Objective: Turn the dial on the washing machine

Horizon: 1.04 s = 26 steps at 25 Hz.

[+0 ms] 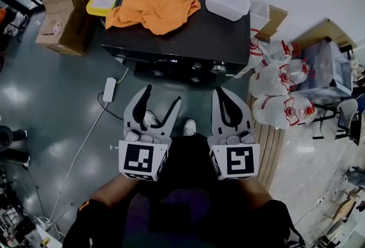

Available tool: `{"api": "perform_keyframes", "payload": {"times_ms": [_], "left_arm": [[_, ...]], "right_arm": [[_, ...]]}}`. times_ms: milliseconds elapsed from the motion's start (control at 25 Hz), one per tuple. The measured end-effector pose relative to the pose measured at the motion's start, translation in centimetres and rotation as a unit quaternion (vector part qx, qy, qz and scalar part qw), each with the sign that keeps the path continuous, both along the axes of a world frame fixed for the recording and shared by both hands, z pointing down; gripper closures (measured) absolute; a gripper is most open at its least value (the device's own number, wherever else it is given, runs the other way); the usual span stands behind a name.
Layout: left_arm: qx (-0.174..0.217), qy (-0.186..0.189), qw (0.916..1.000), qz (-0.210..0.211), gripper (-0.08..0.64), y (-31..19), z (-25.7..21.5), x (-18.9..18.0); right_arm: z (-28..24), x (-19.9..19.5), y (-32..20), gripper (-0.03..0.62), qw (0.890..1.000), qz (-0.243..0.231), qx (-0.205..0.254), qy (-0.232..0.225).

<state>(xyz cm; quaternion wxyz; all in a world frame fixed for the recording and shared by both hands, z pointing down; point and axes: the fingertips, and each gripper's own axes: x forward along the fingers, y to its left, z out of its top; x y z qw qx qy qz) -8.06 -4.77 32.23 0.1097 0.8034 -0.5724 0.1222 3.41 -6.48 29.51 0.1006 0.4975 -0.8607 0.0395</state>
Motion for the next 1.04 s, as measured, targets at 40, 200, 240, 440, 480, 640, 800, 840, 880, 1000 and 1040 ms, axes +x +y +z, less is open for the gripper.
{"api": "perform_keyframes", "payload": {"times_ms": [40,200,240,440,480,640,800,840,880,1000,1040], "left_arm": [[0.006,0.000,1.0000,0.001,0.244,0.0,-0.1,0.1],[0.012,-0.001,0.9999,0.004,0.244,0.2,-0.3,0.2],[0.011,-0.001,0.9999,0.004,0.244,0.3,-0.2,0.2],[0.001,0.000,1.0000,0.003,0.245,0.8,0.2,-0.1],[0.000,0.001,1.0000,0.002,0.245,0.9,0.3,-0.1],[-0.007,0.004,1.0000,-0.003,0.247,1.2,0.6,-0.4],[0.001,0.004,1.0000,-0.004,0.249,1.3,0.4,-0.4],[-0.001,0.005,1.0000,-0.006,0.249,1.3,0.5,-0.5],[-0.001,0.005,1.0000,-0.008,0.250,1.4,0.5,-0.6],[-0.002,0.006,0.9999,-0.008,0.250,1.4,0.6,-0.7],[-0.005,0.005,0.9999,-0.008,0.250,1.4,0.6,-0.8]], "right_arm": [[0.2,-0.1,0.1,0.578,1.000,-0.001,-0.002,0.002],[1.1,-0.2,0.5,0.578,1.000,-0.003,-0.014,0.001],[1.2,-0.2,0.5,0.578,1.000,-0.004,-0.016,0.001],[1.7,-0.5,0.7,0.578,1.000,-0.006,-0.021,0.002],[1.8,-0.6,0.8,0.578,1.000,-0.007,-0.022,0.002],[1.9,-0.8,1.0,0.578,1.000,-0.009,-0.023,0.004],[1.9,-0.9,1.1,0.578,1.000,-0.012,-0.022,0.004],[1.8,-1.0,1.2,0.578,1.000,-0.013,-0.022,0.004],[1.8,-1.0,1.2,0.578,1.000,-0.013,-0.022,0.004],[1.9,-1.1,1.1,0.578,1.000,-0.010,-0.024,0.004],[1.9,-1.2,1.1,0.578,1.000,-0.009,-0.025,0.004]]}}
